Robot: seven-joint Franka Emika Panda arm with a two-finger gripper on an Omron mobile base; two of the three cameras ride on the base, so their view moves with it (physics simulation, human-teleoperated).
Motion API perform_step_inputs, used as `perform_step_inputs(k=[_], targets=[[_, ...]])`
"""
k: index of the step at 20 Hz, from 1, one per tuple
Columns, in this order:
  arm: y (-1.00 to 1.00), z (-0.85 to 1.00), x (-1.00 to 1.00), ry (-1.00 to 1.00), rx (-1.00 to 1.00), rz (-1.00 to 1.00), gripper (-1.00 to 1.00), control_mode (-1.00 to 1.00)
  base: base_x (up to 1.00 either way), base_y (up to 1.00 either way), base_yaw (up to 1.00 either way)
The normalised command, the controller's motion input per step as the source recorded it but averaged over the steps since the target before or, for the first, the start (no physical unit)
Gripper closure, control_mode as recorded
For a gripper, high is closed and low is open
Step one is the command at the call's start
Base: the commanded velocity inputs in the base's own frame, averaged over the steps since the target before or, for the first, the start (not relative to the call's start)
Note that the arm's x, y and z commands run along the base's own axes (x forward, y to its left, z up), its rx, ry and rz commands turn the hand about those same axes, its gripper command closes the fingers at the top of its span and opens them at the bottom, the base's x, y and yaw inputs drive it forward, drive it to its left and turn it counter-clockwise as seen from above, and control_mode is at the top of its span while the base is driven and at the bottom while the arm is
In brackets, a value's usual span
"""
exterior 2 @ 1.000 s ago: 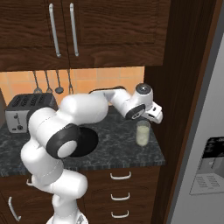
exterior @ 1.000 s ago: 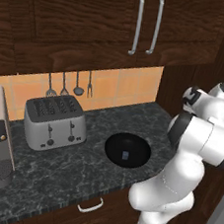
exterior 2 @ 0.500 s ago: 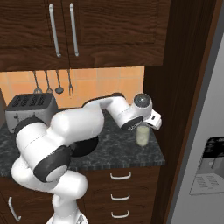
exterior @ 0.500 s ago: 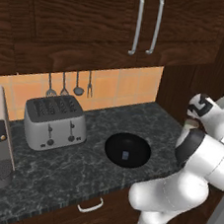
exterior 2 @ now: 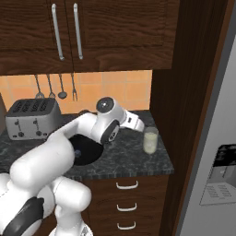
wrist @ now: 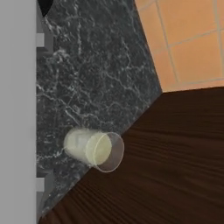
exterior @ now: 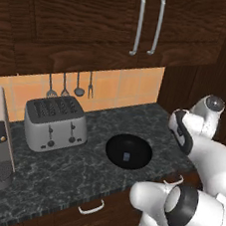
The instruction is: Grab a lemon wedge from the fridge and one ice cube from the ice bowl, and put them in the glass of lemonade.
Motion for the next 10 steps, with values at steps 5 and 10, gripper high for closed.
perform_step_inputs(k=[5,10], targets=[[0.98,0.52,-0.4,0.01,-0.16,0.0,-1.0,-1.0,0.0,0.0,0.0],[0.7,0.62,-0.29,0.09,0.01,-0.01,-1.0,-1.0,0.0,0.0,0.0]])
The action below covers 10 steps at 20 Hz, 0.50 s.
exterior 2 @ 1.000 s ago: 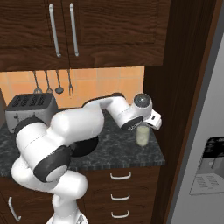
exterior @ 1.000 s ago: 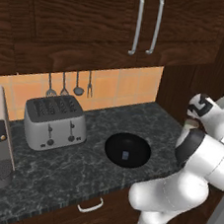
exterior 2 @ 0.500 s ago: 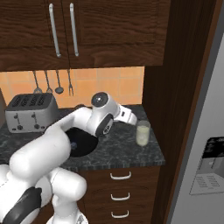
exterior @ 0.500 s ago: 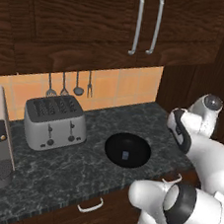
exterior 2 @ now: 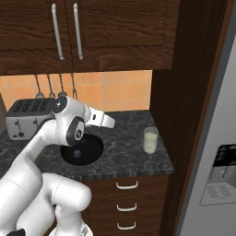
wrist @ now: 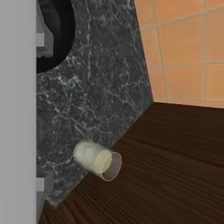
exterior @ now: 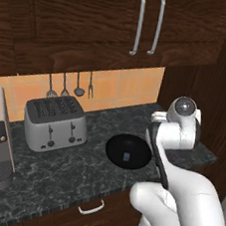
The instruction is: Grab a lemon wedge from the fridge and one ice cube from the ice bowl, and put them in the glass of lemonade.
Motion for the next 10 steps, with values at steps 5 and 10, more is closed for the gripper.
perform_step_inputs(k=[5,10], targets=[[0.36,0.01,0.0,0.3,0.08,-0.03,-1.0,-1.0,0.0,0.0,0.0],[-0.01,-0.95,-0.4,0.03,0.22,0.0,-1.0,-1.0,0.0,0.0,0.0]])
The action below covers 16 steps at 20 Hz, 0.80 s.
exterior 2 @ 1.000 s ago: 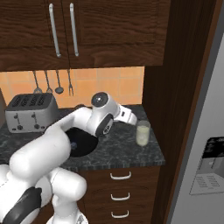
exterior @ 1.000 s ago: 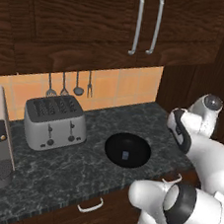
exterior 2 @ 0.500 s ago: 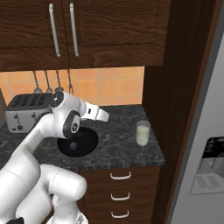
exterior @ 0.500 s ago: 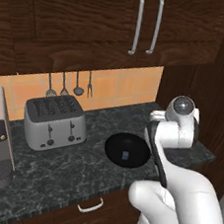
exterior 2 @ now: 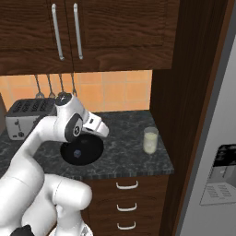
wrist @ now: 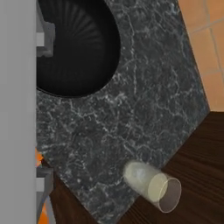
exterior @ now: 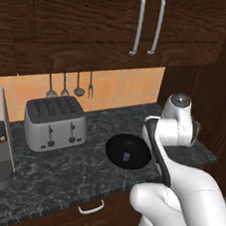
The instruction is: Grab a lemon wedge from the fridge and one ice cube from the ice bowl, and put them in the glass of lemonade.
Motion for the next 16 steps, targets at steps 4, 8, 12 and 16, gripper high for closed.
perform_step_inputs(k=[4,8,12,16], targets=[[-0.04,-0.14,-0.83,0.0,0.22,0.05,-1.0,-1.0,0.0,0.0,0.0],[0.0,0.57,-0.61,0.06,0.05,0.03,-1.0,-1.0,0.0,0.0,0.0],[0.0,0.44,-0.6,0.08,0.01,0.03,-1.0,-1.0,0.0,0.0,0.0],[0.0,0.13,-0.56,0.0,0.06,0.06,-1.0,-1.0,0.0,0.0,0.0]])
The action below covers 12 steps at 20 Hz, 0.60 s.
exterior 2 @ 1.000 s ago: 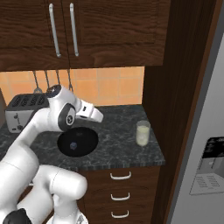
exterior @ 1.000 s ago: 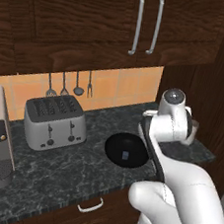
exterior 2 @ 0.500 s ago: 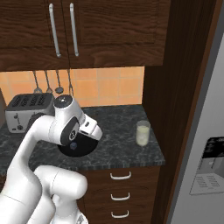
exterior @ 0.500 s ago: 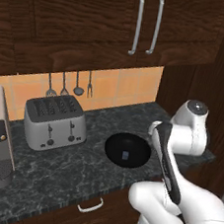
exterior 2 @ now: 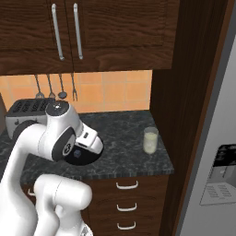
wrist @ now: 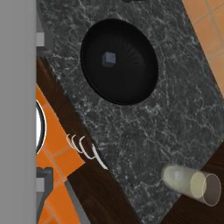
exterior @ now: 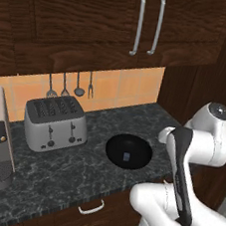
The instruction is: Grab a lemon wedge from the fridge and one ice cube from the ice bowl, and put them in the glass of lemonade.
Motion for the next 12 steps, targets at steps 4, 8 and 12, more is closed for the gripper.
perform_step_inputs(k=[4,8,12], targets=[[0.0,0.03,-0.18,0.0,0.0,0.0,-1.0,-1.0,0.0,0.0,0.0],[0.0,0.0,0.0,0.0,0.0,0.0,-1.0,-1.0,0.0,0.0,0.0],[0.0,0.0,0.0,0.0,0.0,0.0,-1.0,1.0,-0.55,-0.12,-0.01]])
